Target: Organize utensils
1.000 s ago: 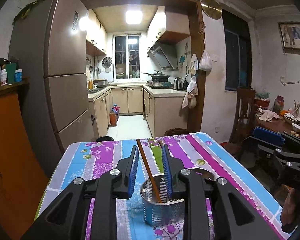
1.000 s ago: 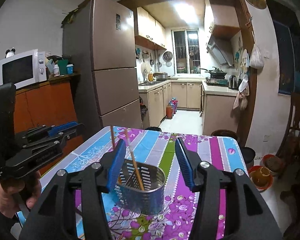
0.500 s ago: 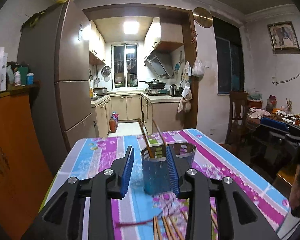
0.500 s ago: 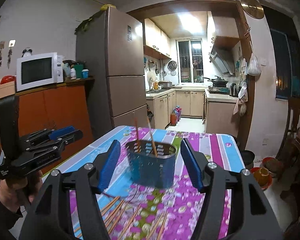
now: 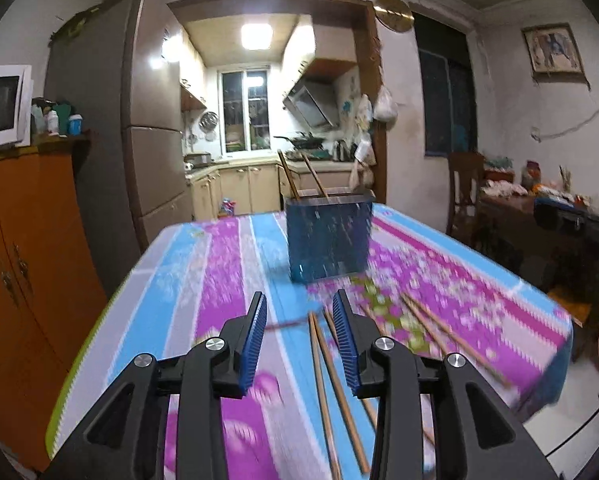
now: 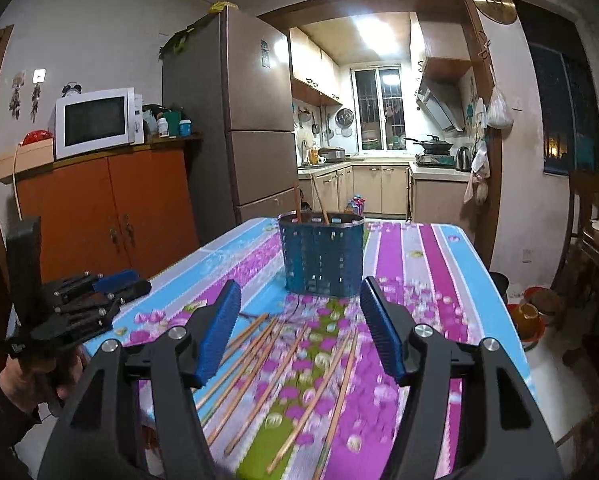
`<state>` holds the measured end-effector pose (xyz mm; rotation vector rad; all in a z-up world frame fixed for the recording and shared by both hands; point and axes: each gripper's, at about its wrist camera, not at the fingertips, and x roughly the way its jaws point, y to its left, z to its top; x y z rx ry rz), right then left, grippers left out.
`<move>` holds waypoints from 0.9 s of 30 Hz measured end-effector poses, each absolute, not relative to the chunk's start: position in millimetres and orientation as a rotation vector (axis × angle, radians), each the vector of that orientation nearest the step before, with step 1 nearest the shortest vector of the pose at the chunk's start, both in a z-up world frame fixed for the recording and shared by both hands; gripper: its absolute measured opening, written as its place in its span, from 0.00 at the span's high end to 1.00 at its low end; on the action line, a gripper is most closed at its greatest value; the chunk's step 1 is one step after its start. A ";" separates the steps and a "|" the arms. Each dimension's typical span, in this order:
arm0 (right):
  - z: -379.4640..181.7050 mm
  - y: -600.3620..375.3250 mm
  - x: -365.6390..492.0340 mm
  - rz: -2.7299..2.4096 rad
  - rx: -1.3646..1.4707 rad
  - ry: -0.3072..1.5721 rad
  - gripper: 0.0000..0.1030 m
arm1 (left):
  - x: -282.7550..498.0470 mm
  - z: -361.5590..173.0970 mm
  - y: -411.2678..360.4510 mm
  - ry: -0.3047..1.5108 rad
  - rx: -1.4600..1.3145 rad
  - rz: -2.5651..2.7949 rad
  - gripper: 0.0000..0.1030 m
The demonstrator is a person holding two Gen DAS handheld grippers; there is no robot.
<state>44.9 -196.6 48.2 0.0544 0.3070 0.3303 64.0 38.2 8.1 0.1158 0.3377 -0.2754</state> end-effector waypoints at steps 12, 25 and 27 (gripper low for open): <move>-31.4 -168.1 6.1 0.308 0.046 0.392 0.57 | 34.2 -96.7 42.1 0.471 0.133 -0.363 0.65; -96.1 -125.4 6.2 0.347 0.019 0.516 0.80 | 33.1 -117.2 39.4 0.442 0.152 -0.355 0.79; -98.0 -116.4 8.7 0.347 0.007 0.515 0.81 | 31.3 -117.3 38.2 0.438 0.154 -0.354 0.79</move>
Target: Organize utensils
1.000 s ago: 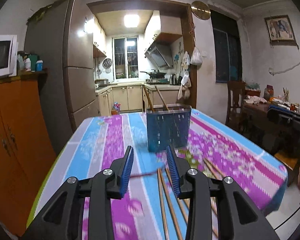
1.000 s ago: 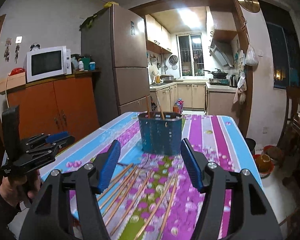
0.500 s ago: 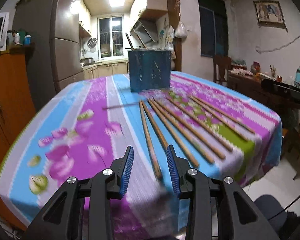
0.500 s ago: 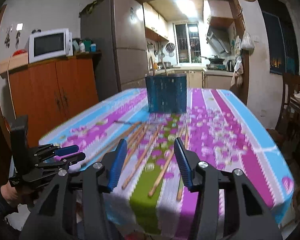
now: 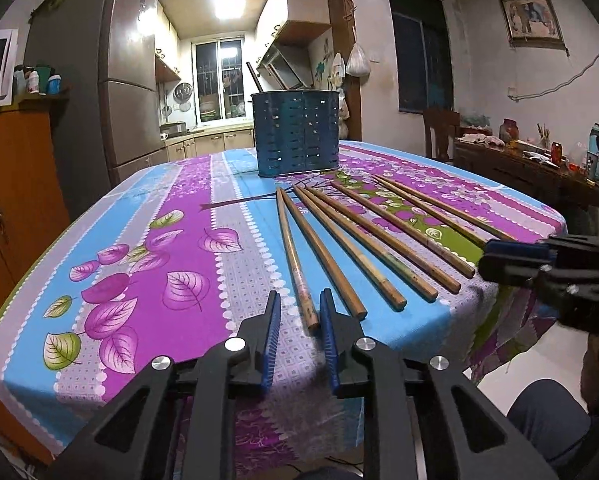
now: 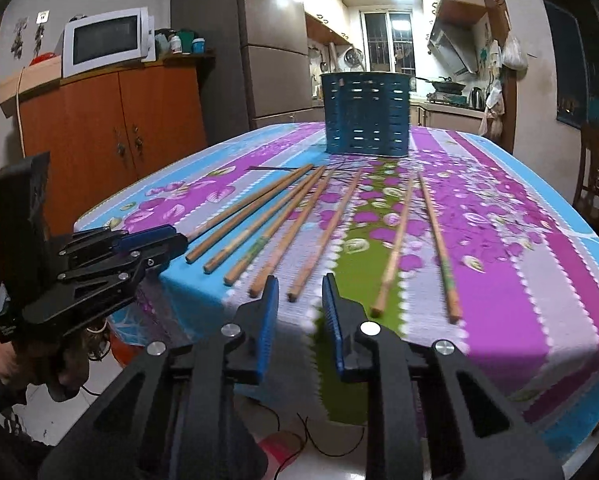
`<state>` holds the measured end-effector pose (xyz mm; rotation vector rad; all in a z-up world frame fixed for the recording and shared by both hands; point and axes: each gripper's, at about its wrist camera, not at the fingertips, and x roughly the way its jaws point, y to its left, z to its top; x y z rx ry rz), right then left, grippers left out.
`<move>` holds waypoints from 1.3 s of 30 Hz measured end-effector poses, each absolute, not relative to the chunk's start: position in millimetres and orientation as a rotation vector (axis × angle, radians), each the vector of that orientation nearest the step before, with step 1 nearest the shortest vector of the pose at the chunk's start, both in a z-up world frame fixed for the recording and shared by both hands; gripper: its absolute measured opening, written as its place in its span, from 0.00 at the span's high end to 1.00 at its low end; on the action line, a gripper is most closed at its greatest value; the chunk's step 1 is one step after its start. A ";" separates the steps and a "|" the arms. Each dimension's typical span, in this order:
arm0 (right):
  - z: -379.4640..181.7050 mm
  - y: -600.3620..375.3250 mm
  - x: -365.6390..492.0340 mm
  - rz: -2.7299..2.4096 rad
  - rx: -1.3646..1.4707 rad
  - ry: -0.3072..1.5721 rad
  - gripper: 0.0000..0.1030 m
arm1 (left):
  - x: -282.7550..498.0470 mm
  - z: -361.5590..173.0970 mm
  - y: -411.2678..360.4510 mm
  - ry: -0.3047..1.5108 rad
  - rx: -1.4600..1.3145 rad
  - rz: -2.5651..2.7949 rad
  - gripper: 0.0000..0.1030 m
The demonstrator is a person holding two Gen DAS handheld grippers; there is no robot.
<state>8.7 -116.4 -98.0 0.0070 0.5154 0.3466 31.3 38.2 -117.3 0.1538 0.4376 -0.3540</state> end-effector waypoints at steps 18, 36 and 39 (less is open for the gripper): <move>-104.6 -112.9 14.5 0.241 -0.009 0.490 0.92 | 25.8 -121.2 36.8 0.390 0.163 -0.345 0.90; -105.5 -118.2 6.7 0.215 0.039 0.434 0.95 | 17.3 -120.7 37.4 0.354 0.136 -0.319 0.92; -95.6 -121.8 1.7 0.208 0.040 0.411 0.95 | 12.9 -111.4 38.4 0.335 0.130 -0.321 0.92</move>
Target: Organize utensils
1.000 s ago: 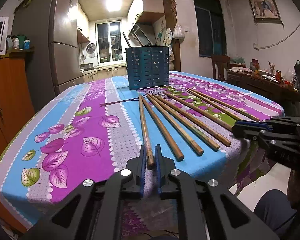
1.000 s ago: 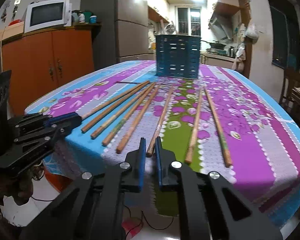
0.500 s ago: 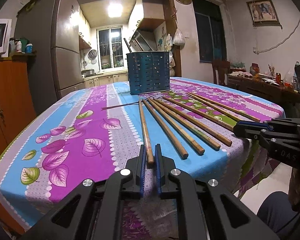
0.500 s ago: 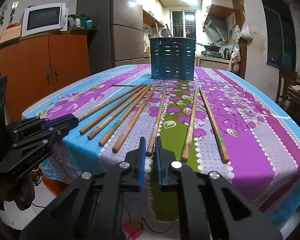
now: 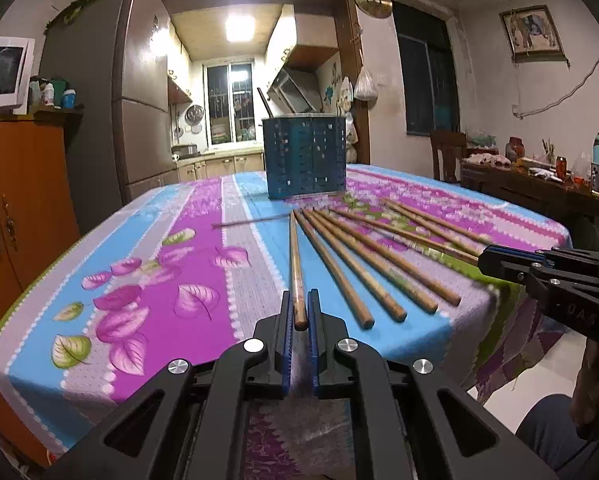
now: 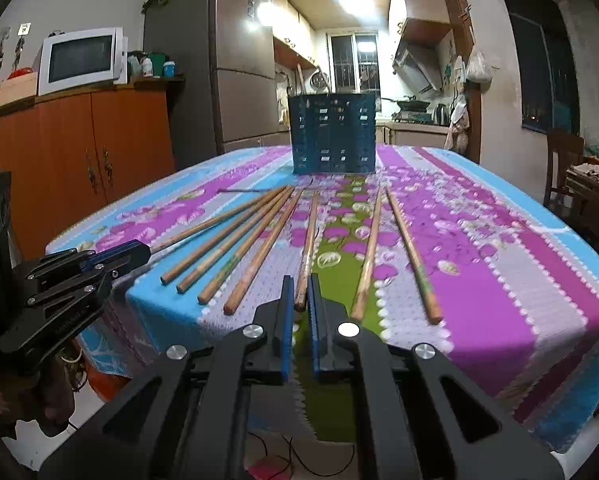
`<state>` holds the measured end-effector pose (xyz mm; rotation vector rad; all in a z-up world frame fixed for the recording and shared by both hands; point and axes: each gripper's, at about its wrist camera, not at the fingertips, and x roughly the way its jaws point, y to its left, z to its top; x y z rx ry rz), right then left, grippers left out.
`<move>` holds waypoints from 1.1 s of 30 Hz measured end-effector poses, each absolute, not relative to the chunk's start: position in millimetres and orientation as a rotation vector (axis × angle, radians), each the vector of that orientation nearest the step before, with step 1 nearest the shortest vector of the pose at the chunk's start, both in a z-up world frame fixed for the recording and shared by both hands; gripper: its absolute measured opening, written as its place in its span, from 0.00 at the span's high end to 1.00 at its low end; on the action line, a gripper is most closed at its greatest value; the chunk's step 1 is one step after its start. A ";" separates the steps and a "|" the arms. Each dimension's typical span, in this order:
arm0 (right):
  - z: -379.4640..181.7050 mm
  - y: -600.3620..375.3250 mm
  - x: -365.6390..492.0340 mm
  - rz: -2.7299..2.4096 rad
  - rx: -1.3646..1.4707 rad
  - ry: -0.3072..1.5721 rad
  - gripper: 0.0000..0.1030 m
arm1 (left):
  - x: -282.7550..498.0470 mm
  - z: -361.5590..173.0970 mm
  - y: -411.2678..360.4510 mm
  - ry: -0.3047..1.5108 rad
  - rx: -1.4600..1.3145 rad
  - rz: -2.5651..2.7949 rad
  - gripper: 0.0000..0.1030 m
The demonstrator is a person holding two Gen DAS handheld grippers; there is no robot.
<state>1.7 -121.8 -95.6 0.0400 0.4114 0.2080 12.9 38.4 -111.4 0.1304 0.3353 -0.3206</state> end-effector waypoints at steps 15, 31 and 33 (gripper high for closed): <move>-3.3 -144.5 -12.1 0.228 -0.010 0.209 0.95 | -10.6 -18.7 33.1 0.101 0.125 -0.340 0.92; 63.2 -147.7 51.3 0.330 -0.043 0.220 0.95 | 46.5 52.7 14.7 0.045 0.110 -0.372 0.93; 69.0 -146.1 57.1 0.339 -0.046 0.225 0.95 | 55.5 57.3 14.4 0.055 0.106 -0.373 0.93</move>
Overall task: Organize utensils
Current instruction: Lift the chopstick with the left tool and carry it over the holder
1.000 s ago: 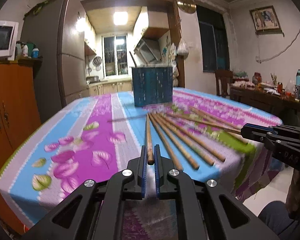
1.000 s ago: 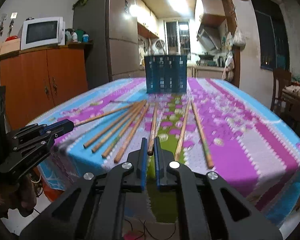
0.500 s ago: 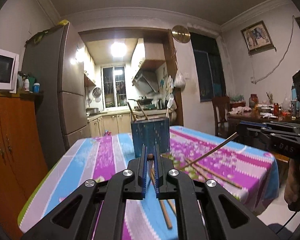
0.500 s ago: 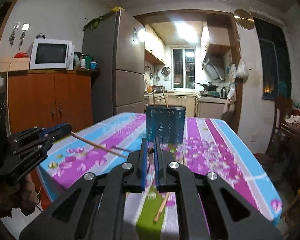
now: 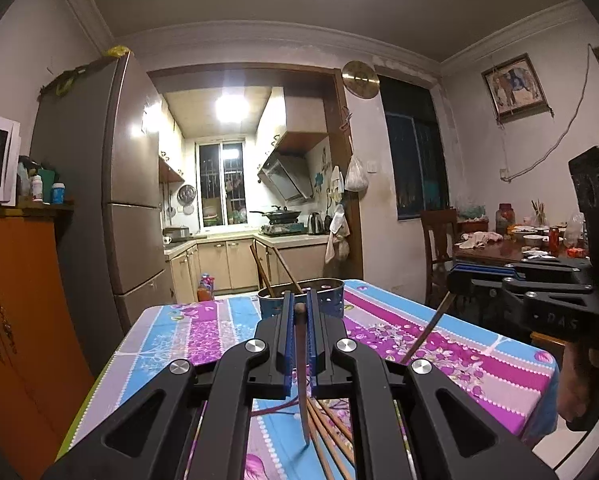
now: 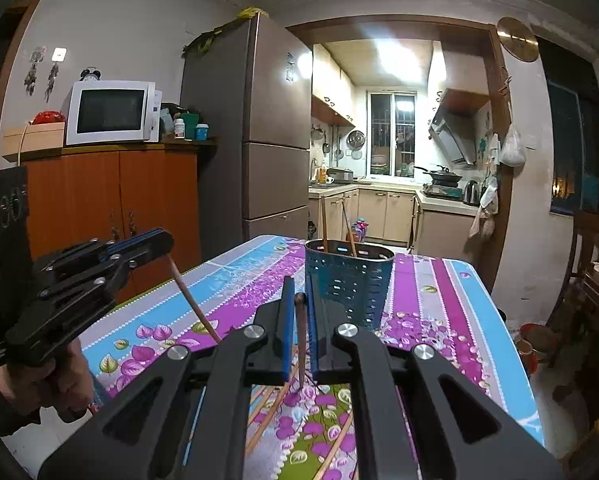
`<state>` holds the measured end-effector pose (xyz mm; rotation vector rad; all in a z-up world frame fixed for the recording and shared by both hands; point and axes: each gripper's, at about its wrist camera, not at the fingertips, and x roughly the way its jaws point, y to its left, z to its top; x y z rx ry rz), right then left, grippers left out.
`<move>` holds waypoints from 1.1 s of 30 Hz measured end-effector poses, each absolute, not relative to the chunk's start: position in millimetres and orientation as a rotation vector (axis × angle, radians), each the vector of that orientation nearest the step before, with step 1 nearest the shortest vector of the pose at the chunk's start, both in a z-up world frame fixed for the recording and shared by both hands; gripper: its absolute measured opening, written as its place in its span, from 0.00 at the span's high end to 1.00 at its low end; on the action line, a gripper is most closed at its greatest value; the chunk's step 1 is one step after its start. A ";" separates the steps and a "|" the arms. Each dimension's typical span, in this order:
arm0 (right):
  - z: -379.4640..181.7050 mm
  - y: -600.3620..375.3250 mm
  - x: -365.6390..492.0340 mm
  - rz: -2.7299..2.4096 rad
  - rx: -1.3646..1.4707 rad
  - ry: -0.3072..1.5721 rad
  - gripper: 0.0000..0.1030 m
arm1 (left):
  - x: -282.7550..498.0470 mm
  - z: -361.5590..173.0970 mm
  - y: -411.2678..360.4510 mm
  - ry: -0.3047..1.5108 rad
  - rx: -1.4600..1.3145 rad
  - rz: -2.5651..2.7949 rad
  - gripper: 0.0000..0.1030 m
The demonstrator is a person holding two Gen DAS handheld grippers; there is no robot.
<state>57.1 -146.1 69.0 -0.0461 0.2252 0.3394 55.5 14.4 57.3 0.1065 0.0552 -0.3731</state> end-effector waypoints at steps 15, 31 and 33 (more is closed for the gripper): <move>101.1 -161.7 88.7 0.346 -0.006 0.238 0.95 | 81.5 106.6 2.0 0.074 0.132 -0.397 0.93; 141.0 -170.9 105.2 0.337 -0.007 0.170 0.96 | 93.7 156.1 -10.9 0.125 0.145 -0.409 0.93; 149.6 -171.6 110.2 0.337 -0.010 0.158 0.96 | 100.1 164.8 -13.5 0.129 0.146 -0.407 0.93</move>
